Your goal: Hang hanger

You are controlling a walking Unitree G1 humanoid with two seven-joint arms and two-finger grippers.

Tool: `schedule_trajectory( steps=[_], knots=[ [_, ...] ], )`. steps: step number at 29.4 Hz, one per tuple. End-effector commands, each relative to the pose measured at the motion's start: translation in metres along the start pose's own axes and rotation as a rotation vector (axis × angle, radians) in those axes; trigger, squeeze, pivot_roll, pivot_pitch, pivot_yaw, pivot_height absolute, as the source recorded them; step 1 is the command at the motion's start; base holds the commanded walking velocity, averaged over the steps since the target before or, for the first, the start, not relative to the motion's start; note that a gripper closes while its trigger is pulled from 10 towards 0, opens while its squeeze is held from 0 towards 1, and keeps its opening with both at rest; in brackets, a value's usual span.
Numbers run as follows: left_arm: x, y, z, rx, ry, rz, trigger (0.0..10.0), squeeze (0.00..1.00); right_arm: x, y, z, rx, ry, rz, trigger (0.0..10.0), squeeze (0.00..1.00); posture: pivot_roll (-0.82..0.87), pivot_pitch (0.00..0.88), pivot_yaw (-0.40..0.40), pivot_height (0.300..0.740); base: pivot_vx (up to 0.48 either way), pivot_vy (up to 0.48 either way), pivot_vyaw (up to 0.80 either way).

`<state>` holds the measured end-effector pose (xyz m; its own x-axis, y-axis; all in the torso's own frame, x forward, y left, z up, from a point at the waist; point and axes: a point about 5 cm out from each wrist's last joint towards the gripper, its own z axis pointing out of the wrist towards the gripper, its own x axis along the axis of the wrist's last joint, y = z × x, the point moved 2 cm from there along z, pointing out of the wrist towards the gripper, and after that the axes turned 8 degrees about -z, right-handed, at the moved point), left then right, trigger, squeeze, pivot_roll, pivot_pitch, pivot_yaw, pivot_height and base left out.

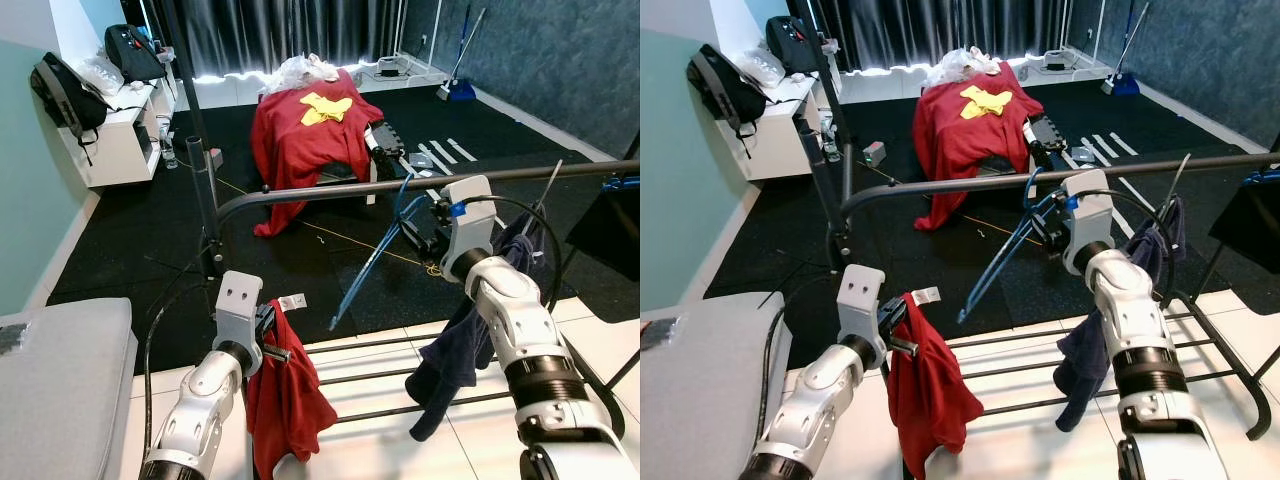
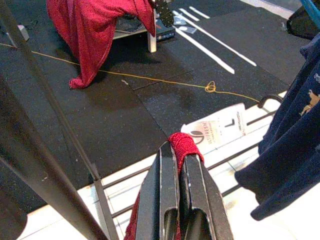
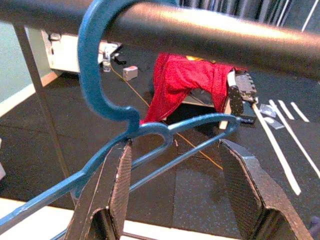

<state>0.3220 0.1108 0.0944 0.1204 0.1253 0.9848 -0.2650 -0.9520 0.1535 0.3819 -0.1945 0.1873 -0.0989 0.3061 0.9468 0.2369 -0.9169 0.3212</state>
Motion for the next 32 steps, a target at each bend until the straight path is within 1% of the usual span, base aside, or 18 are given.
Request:
schedule_trajectory(
  steps=[1, 4, 6, 7, 15, 20, 23, 27, 31, 32],
  knots=[
    [-0.001, -0.004, -0.001, 0.001, -0.005, 0.021, 10.0, 0.00, 0.001, -0.004, 0.000, 0.006, 0.003, 0.017, 10.0, 0.00, 0.03, 0.038, 0.048, 0.740, 0.000, 0.000, 0.00],
    [0.000, -0.006, -0.001, 0.000, -0.006, 0.023, 10.0, 0.00, 0.001, -0.008, -0.006, 0.003, 0.016, 0.025, 10.0, 0.00, 0.04, 0.036, 0.053, 0.740, 0.000, 0.000, 0.00],
    [0.000, -0.006, -0.001, 0.000, -0.006, 0.023, 10.0, 0.00, 0.001, -0.008, -0.006, 0.003, 0.016, 0.025, 10.0, 0.00, 0.04, 0.036, 0.053, 0.740, 0.000, 0.000, 0.00],
    [0.000, -0.007, -0.001, 0.001, -0.007, 0.024, 10.0, 0.00, 0.003, -0.010, -0.009, 0.002, 0.024, 0.028, 10.0, 0.00, 0.03, 0.034, 0.058, 0.740, 0.000, 0.000, 0.00],
    [0.001, -0.004, -0.001, -0.023, -0.012, 0.037, 10.0, 0.00, 0.008, -0.018, -0.019, -0.008, 0.046, 0.037, 10.0, 0.00, 0.04, 0.024, 0.076, 0.740, 0.000, 0.000, 0.00],
    [0.001, -0.004, 0.000, -0.031, -0.014, 0.041, 10.0, 0.00, 0.015, -0.015, -0.024, -0.038, 0.070, 0.041, 10.0, 0.00, 0.03, 0.017, 0.090, 0.740, 0.000, 0.000, 0.00],
    [0.002, -0.002, 0.001, -0.048, -0.016, 0.047, 10.0, 0.00, 0.021, -0.012, -0.027, -0.056, 0.086, 0.038, 10.0, 0.00, 0.03, 0.010, 0.094, 0.740, 0.000, 0.000, 0.00],
    [0.003, -0.001, 0.002, -0.052, -0.016, 0.048, 10.0, 0.00, 0.023, -0.012, -0.028, -0.058, 0.089, 0.037, 10.0, 0.00, 0.03, 0.009, 0.095, 0.740, 0.000, 0.000, 0.00],
    [0.003, 0.000, 0.003, -0.062, -0.018, 0.051, 10.0, 0.00, 0.021, -0.010, -0.027, -0.062, 0.067, 0.046, 10.0, 0.00, 0.03, 0.003, 0.097, 0.740, 0.000, 0.000, 0.00],
    [0.003, -0.001, 0.004, -0.064, -0.020, 0.052, 10.0, 0.00, 0.017, -0.008, -0.024, -0.050, 0.037, 0.032, 10.0, 0.00, 0.03, 0.002, 0.093, 0.740, 0.000, 0.000, 0.00]
  ],
)
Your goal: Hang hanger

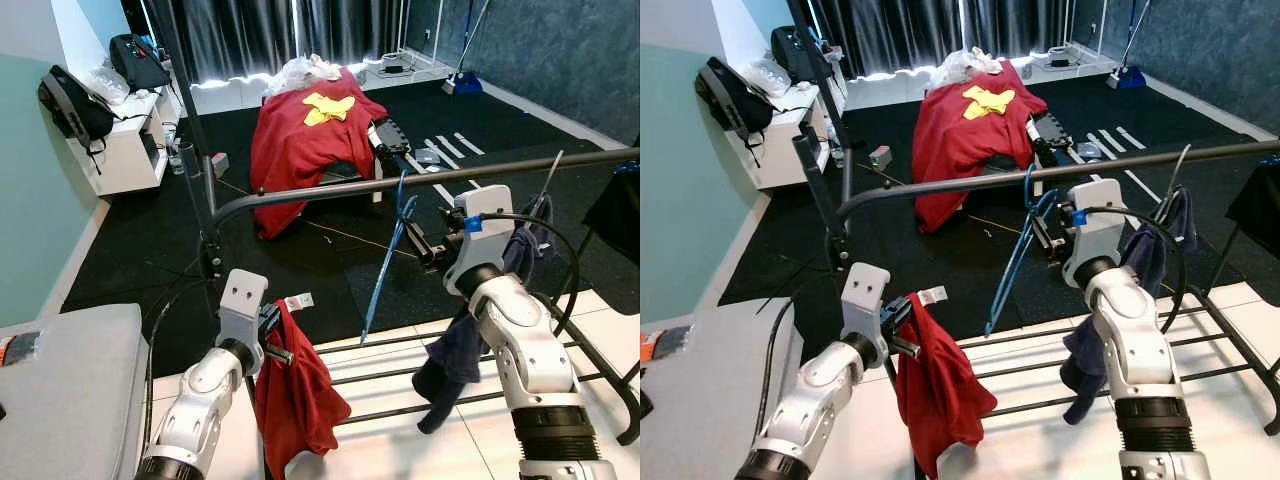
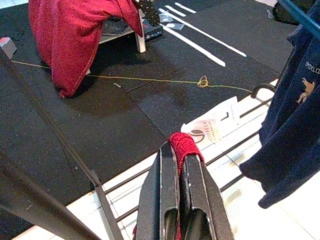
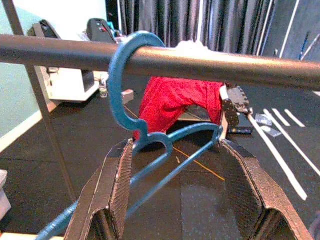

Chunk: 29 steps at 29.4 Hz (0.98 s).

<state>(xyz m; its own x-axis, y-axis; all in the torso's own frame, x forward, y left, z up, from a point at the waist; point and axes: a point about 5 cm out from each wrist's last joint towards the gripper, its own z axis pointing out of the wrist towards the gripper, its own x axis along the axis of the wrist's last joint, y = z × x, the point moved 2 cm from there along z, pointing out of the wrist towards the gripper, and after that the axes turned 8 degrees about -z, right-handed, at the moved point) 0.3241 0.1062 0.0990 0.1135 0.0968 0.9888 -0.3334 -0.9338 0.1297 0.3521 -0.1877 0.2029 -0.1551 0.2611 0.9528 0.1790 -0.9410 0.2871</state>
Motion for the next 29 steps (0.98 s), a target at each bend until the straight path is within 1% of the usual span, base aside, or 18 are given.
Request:
schedule_trajectory(
  steps=[1, 4, 7, 10, 13, 14, 15, 19, 21, 25, 29],
  knots=[
    [-0.001, -0.005, 0.000, 0.004, -0.019, 0.022, 10.0, 0.00, -0.002, 0.000, 0.002, 0.014, -0.028, 0.000, 10.0, 0.00, 0.03, 0.002, 0.093, 0.740, 0.000, 0.000, 0.00],
    [-0.001, -0.005, 0.000, 0.004, -0.019, 0.022, 10.0, 0.00, -0.003, 0.000, 0.003, 0.017, -0.035, -0.005, 10.0, 0.00, 0.03, 0.002, 0.093, 0.740, 0.000, 0.000, 0.00],
    [0.000, -0.008, 0.000, 0.016, -0.014, 0.023, 10.0, 0.00, -0.005, 0.002, 0.009, 0.040, -0.061, -0.006, 10.0, 0.00, 0.04, 0.000, 0.065, 0.740, 0.000, 0.000, 0.00],
    [0.000, -0.008, 0.000, 0.016, -0.014, 0.023, 10.0, 0.00, -0.005, 0.002, 0.009, 0.040, -0.061, -0.006, 10.0, 0.00, 0.04, 0.000, 0.065, 0.740, 0.000, 0.000, 0.00],
    [0.002, -0.011, -0.002, 0.041, -0.003, 0.020, 10.0, 0.00, -0.004, 0.002, 0.017, 0.071, -0.075, -0.006, 10.0, 0.00, 0.05, 0.000, 0.038, 0.740, 0.000, 0.000, 0.00],
    [0.002, -0.011, -0.002, 0.041, -0.003, 0.020, 10.0, 0.00, -0.004, 0.002, 0.017, 0.071, -0.075, -0.006, 10.0, 0.00, 0.05, 0.000, 0.038, 0.740, 0.000, 0.000, 0.00],
    [0.002, -0.013, -0.003, 0.054, 0.002, 0.018, 10.0, 0.00, -0.002, 0.001, 0.020, 0.092, -0.076, -0.009, 10.0, 0.00, 0.05, 0.000, 0.029, 0.740, 0.000, 0.000, 0.00],
    [0.001, -0.015, -0.005, 0.065, 0.004, 0.016, 10.0, 0.00, -0.001, -0.001, 0.023, 0.112, -0.077, -0.014, 10.0, 0.00, 0.05, 0.001, 0.019, 0.740, 0.000, 0.000, 0.00],
    [0.001, -0.017, -0.007, 0.078, 0.007, 0.014, 10.0, 0.00, 0.000, -0.004, 0.026, 0.143, -0.084, -0.019, 10.0, 0.00, 0.05, 0.004, 0.010, 0.740, 0.000, 0.000, 0.00],
    [0.001, -0.017, -0.007, 0.080, 0.008, 0.014, 10.0, 0.00, 0.001, -0.005, 0.027, 0.150, -0.086, -0.020, 10.0, 0.00, 0.05, 0.004, 0.010, 0.740, 0.000, 0.000, 0.00],
    [0.001, -0.018, -0.008, 0.087, 0.008, 0.012, 10.0, 0.00, 0.000, -0.009, 0.028, 0.177, -0.094, -0.022, 10.0, 0.00, 0.05, 0.019, 0.000, 0.740, 0.000, 0.000, 0.00]
  ],
)
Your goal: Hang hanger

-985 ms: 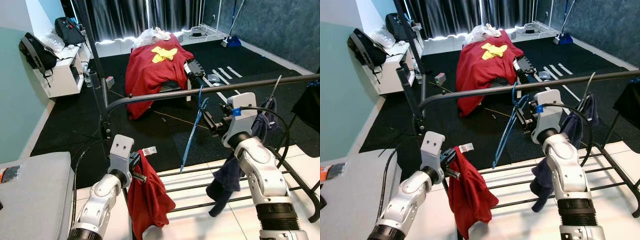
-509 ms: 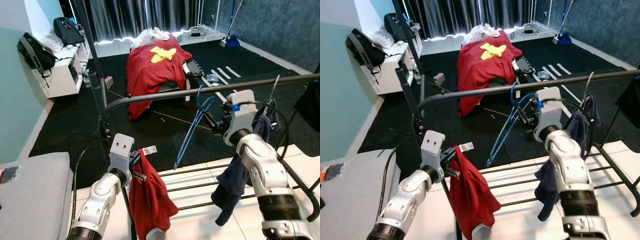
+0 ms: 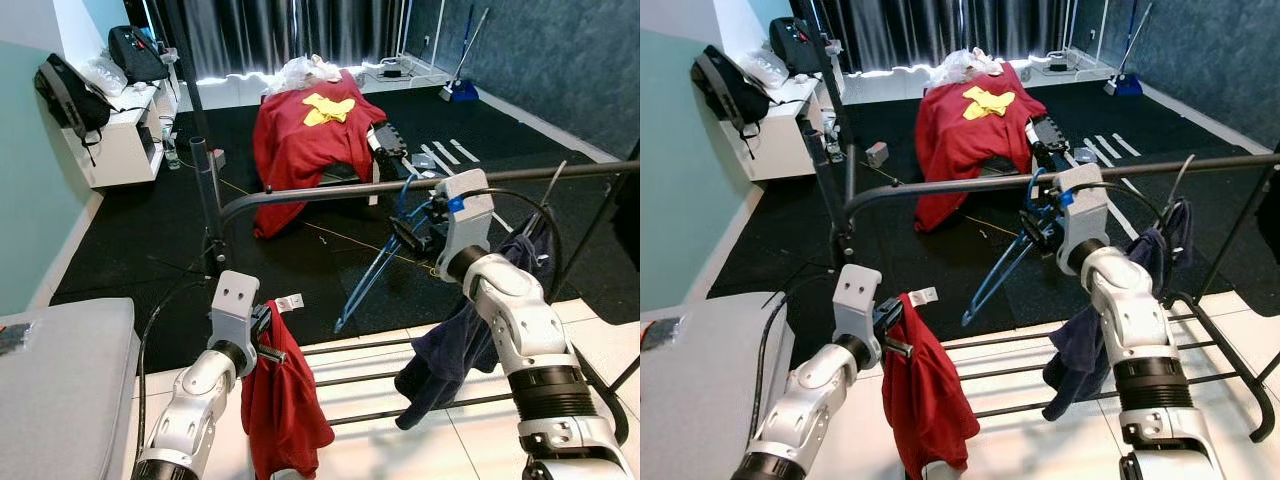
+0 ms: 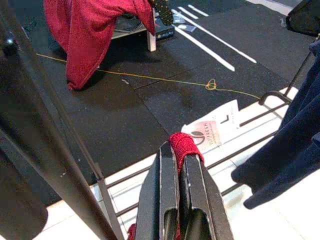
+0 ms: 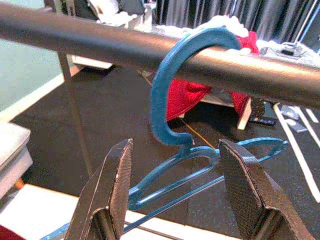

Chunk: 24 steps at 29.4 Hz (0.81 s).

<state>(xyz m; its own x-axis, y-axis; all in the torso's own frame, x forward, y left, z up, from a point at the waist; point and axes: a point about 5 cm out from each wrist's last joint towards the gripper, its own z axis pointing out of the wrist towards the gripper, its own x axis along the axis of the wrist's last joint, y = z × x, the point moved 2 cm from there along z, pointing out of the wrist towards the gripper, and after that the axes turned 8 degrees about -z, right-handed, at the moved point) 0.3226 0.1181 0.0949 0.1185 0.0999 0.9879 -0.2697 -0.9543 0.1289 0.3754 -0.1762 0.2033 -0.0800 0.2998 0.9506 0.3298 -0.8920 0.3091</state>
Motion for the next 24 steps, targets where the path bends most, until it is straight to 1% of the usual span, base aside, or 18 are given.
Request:
schedule_trajectory(
  steps=[1, 5, 7, 11, 14, 24],
  knots=[
    [0.004, -0.006, -0.002, 0.020, 0.012, 0.016, 10.0, 0.00, 0.001, -0.002, 0.003, 0.018, -0.012, -0.005, 10.0, 0.00, 0.05, 0.019, 0.000, 0.740, 0.000, 0.000, 0.00],
    [0.002, -0.006, -0.002, 0.021, 0.008, 0.014, 10.0, 0.00, -0.002, 0.000, 0.007, 0.024, -0.024, -0.006, 10.0, 0.00, 0.05, 0.019, -0.001, 0.740, 0.000, 0.000, 0.00],
    [0.003, -0.007, -0.001, 0.022, 0.009, 0.016, 10.0, 0.00, -0.003, 0.007, 0.014, 0.018, -0.031, -0.005, 10.0, 0.00, 0.05, 0.017, 0.000, 0.740, 0.000, 0.000, 0.00],
    [0.003, -0.008, -0.001, 0.024, 0.009, 0.017, 10.0, 0.00, -0.003, 0.008, 0.016, 0.019, -0.033, -0.005, 10.0, 0.00, 0.05, 0.017, 0.000, 0.740, 0.000, 0.000, 0.00],
    [0.004, -0.011, -0.001, 0.026, 0.010, 0.022, 10.0, 0.00, -0.002, 0.012, 0.021, 0.019, -0.038, -0.009, 10.0, 0.00, 0.05, 0.017, -0.001, 0.740, 0.000, 0.000, 0.00],
    [0.003, -0.012, -0.002, 0.032, 0.009, 0.022, 10.0, 0.00, -0.001, 0.013, 0.026, 0.042, -0.040, -0.022, 10.0, 0.00, 0.05, 0.020, -0.008, 0.740, 0.000, 0.000, 0.00]
  ],
)
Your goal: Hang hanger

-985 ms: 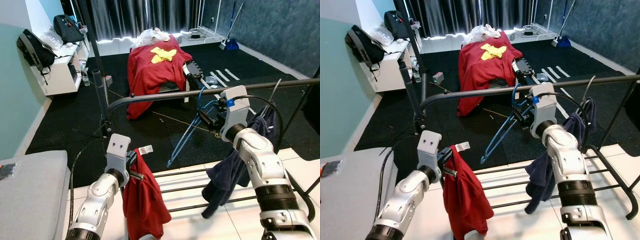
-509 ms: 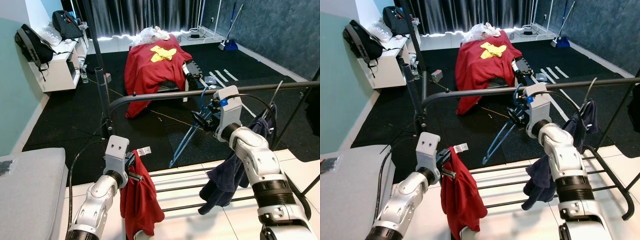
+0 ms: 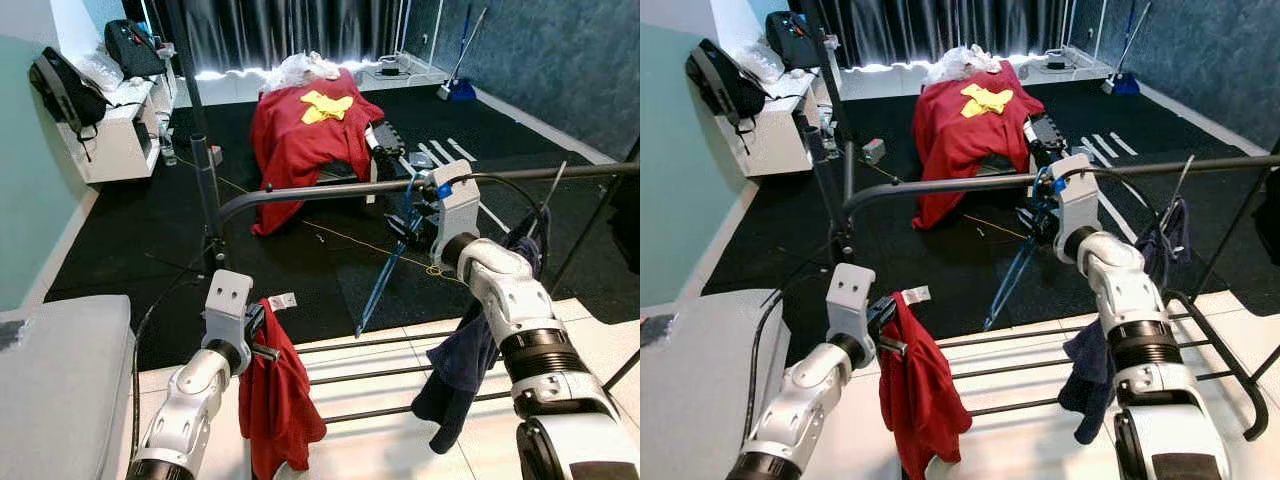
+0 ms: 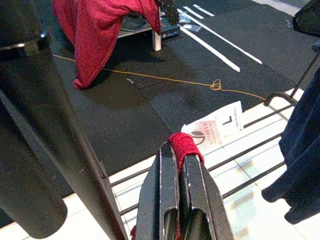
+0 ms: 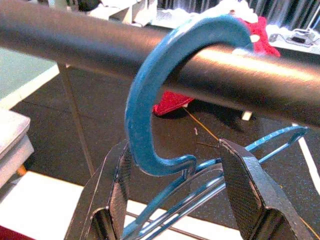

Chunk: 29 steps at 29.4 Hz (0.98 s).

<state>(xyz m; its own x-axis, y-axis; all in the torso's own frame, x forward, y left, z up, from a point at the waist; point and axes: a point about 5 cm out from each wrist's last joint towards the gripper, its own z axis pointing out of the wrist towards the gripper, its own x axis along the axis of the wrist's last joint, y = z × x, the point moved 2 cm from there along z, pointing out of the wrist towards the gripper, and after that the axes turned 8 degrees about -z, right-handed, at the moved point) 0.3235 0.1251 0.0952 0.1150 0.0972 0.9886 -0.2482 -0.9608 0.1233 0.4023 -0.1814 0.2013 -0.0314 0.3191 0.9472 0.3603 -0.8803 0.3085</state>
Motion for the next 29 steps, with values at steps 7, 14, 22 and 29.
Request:
schedule_trajectory(
  steps=[7, 14, 22, 29],
  knots=[
    [0.0013, -0.0043, -0.0012, 0.004, 0.001, 0.022, 10.0, 0.00, 0.0034, -0.0014, 0.0023, 0.019, 0.008, -0.028, 10.0, 0.00, 0.05, 0.021, -0.005, 0.740, 0.000, 0.000, 0.00],
    [0.0013, -0.0042, -0.0011, -0.006, -0.007, 0.027, 10.0, 0.00, 0.0026, -0.0047, 0.0010, 0.041, -0.035, -0.033, 10.0, 0.00, 0.05, 0.023, 0.000, 0.740, 0.000, 0.000, 0.00],
    [0.0003, -0.0013, -0.0014, -0.031, -0.016, 0.034, 10.0, 0.00, 0.0011, -0.0041, -0.0015, 0.031, -0.086, -0.026, 10.0, 0.00, 0.06, 0.015, 0.002, 0.740, 0.000, 0.000, 0.00],
    [0.0000, 0.0013, -0.0020, -0.063, -0.024, 0.047, 10.0, 0.00, 0.0016, -0.0007, -0.0058, -0.001, -0.113, -0.016, 10.0, 0.00, 0.06, 0.003, 0.009, 0.740, 0.000, 0.000, 0.00]
  ],
)
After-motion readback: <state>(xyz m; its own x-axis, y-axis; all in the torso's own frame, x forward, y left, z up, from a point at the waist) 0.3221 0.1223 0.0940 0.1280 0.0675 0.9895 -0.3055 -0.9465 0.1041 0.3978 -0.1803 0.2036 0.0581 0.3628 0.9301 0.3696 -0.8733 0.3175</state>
